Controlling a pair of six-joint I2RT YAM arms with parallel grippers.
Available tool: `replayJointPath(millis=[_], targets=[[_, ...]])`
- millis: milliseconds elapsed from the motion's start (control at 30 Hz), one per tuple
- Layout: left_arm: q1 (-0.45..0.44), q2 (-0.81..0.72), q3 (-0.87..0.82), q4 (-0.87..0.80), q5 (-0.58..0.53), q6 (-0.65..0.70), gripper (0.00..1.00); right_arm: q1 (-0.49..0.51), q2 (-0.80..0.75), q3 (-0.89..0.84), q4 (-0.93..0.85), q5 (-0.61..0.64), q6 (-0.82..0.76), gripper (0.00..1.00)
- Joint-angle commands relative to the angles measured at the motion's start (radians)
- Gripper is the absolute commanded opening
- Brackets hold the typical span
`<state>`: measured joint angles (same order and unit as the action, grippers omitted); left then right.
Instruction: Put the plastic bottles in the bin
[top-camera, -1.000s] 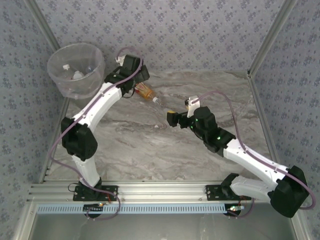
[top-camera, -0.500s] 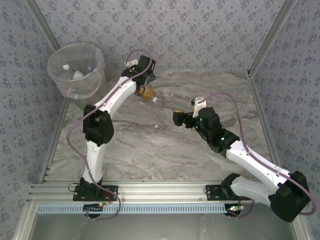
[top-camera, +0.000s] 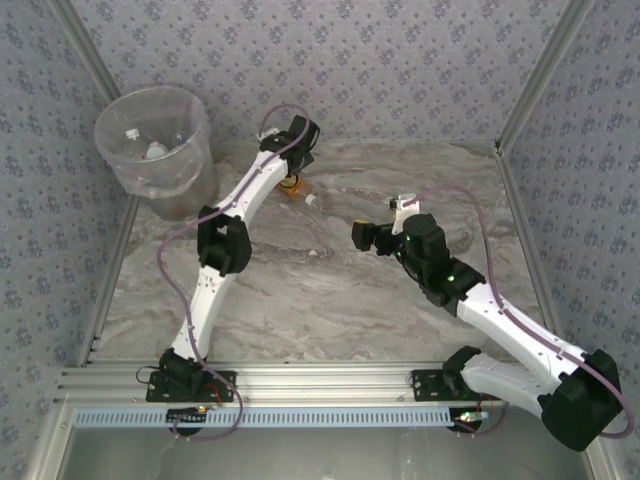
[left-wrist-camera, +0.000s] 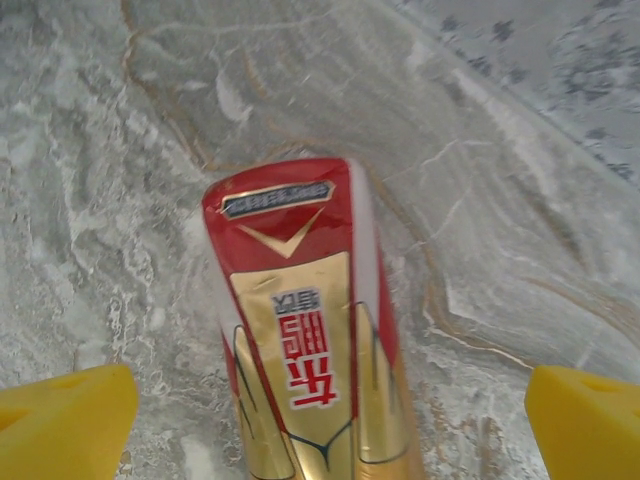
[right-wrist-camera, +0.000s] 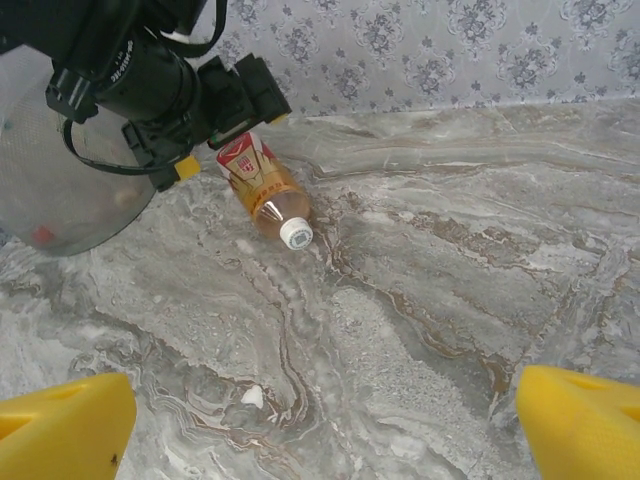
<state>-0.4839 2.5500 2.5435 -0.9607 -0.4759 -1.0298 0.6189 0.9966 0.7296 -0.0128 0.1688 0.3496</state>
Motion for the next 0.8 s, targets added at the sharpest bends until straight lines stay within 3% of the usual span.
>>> replayJointPath(millis=[0, 433, 767], targets=[[0.015, 0.041, 0.037, -0.072, 0.052, -0.078, 0.99, -0.01, -0.019, -0.018, -0.016, 0.002, 0.019, 1.0], [0.016, 0.136, 0.04, 0.0, 0.085, -0.05, 0.95, -0.019, -0.051, -0.028, -0.052, 0.007, 0.034, 1.0], [0.016, 0.145, 0.038, 0.04, 0.132, 0.154, 0.85, -0.022, -0.052, -0.031, -0.049, 0.003, 0.042, 1.0]])
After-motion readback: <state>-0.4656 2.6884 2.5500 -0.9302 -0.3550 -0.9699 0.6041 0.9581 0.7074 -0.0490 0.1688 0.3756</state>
